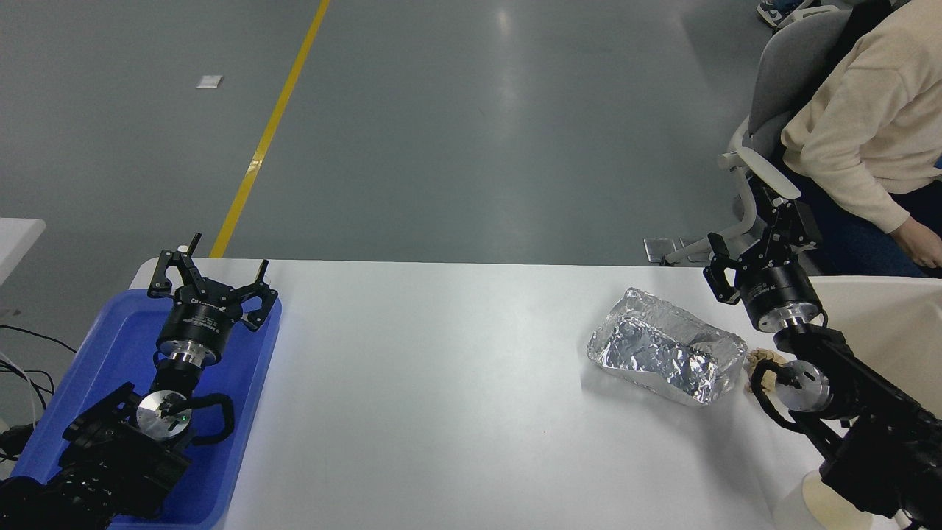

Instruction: Pick up paper cup place in dustbin

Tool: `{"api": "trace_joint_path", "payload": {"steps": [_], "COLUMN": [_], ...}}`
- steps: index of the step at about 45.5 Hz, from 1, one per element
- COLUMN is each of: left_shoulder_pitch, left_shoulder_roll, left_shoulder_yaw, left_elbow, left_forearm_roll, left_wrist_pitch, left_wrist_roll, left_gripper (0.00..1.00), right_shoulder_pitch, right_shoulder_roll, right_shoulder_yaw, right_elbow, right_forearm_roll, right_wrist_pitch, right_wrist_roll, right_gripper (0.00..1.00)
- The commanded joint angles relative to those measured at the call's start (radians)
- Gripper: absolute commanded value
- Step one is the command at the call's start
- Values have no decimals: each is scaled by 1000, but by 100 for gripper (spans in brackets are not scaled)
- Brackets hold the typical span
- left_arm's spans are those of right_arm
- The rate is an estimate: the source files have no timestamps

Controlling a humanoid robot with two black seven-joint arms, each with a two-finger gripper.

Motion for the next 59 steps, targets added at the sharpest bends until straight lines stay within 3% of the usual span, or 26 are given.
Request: {"api": "trace_joint_path", "payload": {"steps": [1,9,14,21,30,45,59], "left_shoulder_pitch": [0,0,0,0,0,0,0], "left_shoulder_roll": [0,0,0,0,0,0,0], "left_shoulder_yaw": [0,0,0,0,0,0,0], "left_elbow": [0,0,0,0,0,0,0], "left_forearm_roll": [0,-2,0,0,0,0,0], "left_wrist_pitch": [0,0,0,0,0,0,0], "left_wrist_roll": [0,0,0,0,0,2,2], "left_gripper": [100,100,100,100,100,100,100], "right_shoulder_pitch": [-2,7,45,204,491,873,1271], "right_shoulder_roll": [-5,-20,-95,-256,-361,-356,-324], "right_shoulder_yaw": [-1,-44,-183,-597,-1173,-1843,-2268], "right_elbow": [7,2,2,0,2,54,302], "right_forearm_roll": [8,9,29,51,51,32,-1], "right_wrist_pitch": [0,-3,-6,0,3,90,383], "right_wrist_roll": [-5,-5,-3,-2,-2,-3,-2], "right_gripper": [100,100,100,100,100,100,100]}}
